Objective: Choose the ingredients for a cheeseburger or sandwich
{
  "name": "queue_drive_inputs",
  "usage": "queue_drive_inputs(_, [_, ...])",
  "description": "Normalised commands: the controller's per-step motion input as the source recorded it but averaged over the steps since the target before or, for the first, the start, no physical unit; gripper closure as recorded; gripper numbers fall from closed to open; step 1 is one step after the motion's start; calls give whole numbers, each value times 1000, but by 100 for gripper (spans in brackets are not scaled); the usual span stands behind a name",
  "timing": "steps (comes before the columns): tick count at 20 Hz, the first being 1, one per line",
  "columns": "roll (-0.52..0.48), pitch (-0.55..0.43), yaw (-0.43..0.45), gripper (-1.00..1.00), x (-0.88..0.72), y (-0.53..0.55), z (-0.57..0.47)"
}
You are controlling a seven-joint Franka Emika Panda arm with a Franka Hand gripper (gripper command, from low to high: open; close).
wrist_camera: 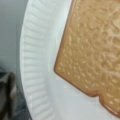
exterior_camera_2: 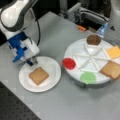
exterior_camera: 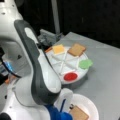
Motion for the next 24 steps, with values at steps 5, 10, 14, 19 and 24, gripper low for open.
queue_drive_inputs(5, [138, -81, 155, -100, 167, -184, -7])
queue_drive_inputs(10, [117, -39, 144, -100, 130, -141, 37])
queue_drive_inputs(14, [12, 9, 95, -100, 37, -52, 126])
queue_drive_inputs(19, [-182, 56, 28, -100, -120, 118, 211])
queue_drive_inputs(24, [-394, 91, -50, -100, -256, 319, 197])
